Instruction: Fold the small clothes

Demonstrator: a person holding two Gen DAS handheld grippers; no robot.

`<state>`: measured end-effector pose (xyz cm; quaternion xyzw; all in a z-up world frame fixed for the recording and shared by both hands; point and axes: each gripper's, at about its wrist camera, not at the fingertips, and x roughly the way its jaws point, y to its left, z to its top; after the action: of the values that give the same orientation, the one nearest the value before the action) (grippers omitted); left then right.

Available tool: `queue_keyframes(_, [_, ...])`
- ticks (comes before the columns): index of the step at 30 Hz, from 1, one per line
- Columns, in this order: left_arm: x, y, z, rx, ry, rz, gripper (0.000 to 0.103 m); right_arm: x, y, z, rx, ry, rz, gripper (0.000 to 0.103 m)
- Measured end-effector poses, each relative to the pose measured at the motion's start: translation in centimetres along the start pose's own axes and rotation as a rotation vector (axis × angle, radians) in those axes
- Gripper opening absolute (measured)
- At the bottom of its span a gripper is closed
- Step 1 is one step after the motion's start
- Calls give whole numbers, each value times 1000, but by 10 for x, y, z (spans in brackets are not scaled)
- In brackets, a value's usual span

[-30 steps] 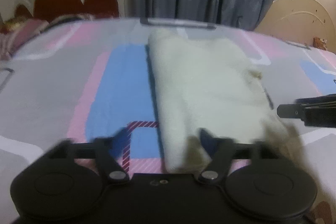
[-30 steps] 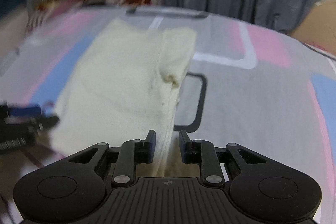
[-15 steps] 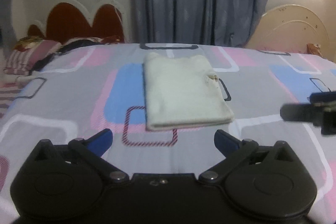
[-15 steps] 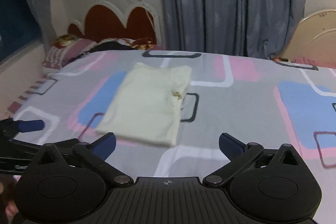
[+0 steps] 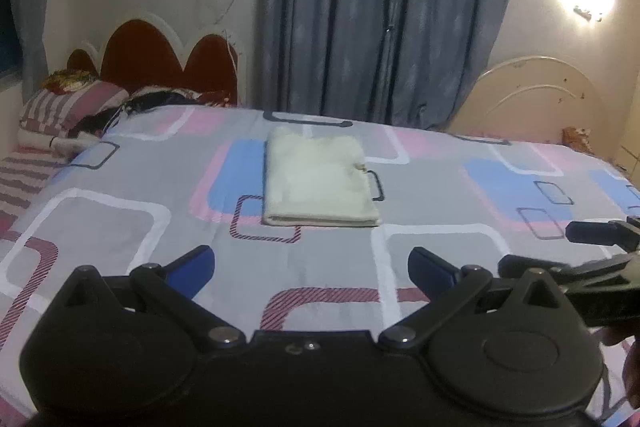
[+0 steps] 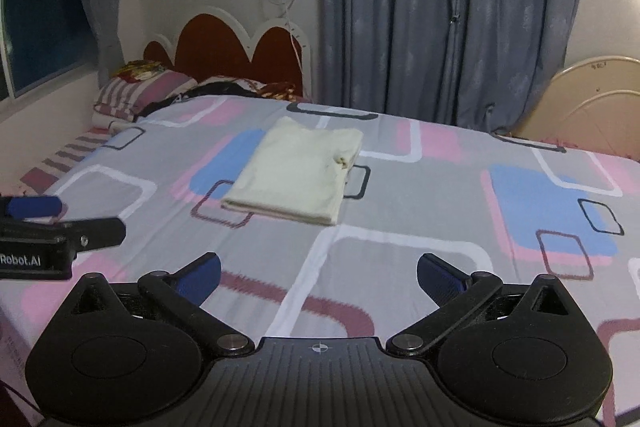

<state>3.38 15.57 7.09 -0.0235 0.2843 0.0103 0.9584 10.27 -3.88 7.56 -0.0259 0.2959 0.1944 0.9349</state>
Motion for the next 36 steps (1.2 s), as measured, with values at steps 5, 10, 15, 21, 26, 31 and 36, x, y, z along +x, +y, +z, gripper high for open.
queue_keyframes(5, [-18,-13,-4,20,-28,-14,103,-27,6,-5,-2,-42,-11,103])
queue_keyframes(10, [-29,-23,-4,24,-61,-23,103,-45,1,-6,7,-64,-25,103])
queue_keyframes(15, [-36,-34,0,38,-94,-31,103,-60,-5,-4,12,-94,-40,103])
queue_keyframes(21, [-38,-44,1,56,-110,-35,103,-71,-18,1,28,-119,-43,103])
queue_keyframes(26, [-39,-46,1,65,-112,-31,103,-74,-24,5,38,-124,-30,103])
queue_keyframes(31, [-42,-46,3,71,-122,-22,103,-76,-29,7,41,-130,-21,103])
queue_keyframes(36, [-43,-44,5,83,-128,-12,103,-75,-32,10,26,-125,-12,103])
